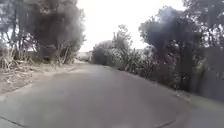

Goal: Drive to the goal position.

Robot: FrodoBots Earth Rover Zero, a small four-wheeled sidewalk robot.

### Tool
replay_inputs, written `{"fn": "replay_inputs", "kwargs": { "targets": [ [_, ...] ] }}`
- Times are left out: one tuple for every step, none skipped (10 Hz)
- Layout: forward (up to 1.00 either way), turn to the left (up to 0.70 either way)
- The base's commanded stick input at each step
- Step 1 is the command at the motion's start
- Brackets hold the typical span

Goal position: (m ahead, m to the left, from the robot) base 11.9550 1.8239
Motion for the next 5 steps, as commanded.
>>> {"fn": "replay_inputs", "kwargs": {
  "targets": [
    [0.70, 0.04],
    [0.70, 0.03],
    [0.70, 0.02],
    [0.70, 0.00],
    [0.70, 0.08]
  ]
}}
